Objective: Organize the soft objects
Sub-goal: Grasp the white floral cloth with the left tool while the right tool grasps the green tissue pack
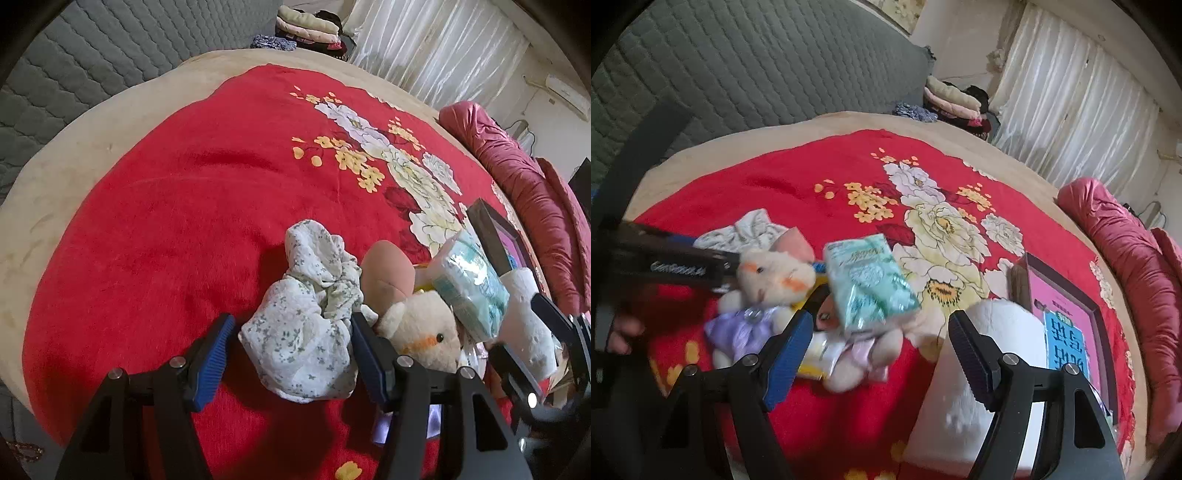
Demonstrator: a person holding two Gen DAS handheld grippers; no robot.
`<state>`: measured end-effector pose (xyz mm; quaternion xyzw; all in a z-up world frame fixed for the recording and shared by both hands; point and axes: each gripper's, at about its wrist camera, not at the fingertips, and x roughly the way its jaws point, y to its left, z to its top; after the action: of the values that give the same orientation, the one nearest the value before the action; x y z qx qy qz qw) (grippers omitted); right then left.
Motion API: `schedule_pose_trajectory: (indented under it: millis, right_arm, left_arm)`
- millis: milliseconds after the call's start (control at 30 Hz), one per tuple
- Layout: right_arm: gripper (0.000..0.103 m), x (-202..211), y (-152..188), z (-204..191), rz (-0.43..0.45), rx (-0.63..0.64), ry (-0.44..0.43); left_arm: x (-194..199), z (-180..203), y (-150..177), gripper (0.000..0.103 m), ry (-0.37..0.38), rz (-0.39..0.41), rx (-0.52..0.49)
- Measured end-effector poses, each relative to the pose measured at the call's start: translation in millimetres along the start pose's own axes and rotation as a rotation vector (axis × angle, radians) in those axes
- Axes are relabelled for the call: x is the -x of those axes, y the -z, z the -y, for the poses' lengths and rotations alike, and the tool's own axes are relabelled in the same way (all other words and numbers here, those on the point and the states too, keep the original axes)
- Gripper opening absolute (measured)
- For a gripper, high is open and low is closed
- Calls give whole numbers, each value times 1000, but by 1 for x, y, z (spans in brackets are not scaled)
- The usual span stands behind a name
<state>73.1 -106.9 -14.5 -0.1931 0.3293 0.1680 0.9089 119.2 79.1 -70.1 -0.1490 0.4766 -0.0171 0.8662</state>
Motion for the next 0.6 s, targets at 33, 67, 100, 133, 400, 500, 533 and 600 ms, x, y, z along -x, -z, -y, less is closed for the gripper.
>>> schedule_pose_trajectory:
  millis: [33, 67, 100, 133, 400, 500, 533, 600]
  right_arm:
    - [77, -4, -2, 1, -1, -3, 2]
    - [77, -8, -4, 3, -5, -6, 0]
    - [77, -12, -7, 4, -7, -10, -2]
    - [77, -16, -9, 5, -6, -10, -1]
    - [77, -40, -19, 0, -6, 34, -22]
    - [77, -47, -20, -4, -13, 44, -31]
    - [77, -50, -20, -5, -16, 44, -32]
    - [77, -55, -20, -7, -27, 45, -25]
  left_arm:
    - [0, 0, 0, 62, -3, 0, -3]
    - [-1, 1, 0, 62, -7, 1, -9]
    - [-1, 1, 0, 62, -9, 2, -12]
    - [-1, 2, 0, 62, -12, 3, -15]
    - [-6, 3, -2, 62, -29, 8, -28]
    - [-7, 3, -3, 62, -31, 10, -29]
    - [-7, 3, -3, 62, -30, 11, -28]
    - [-8, 2, -4, 62, -28, 12, -27]
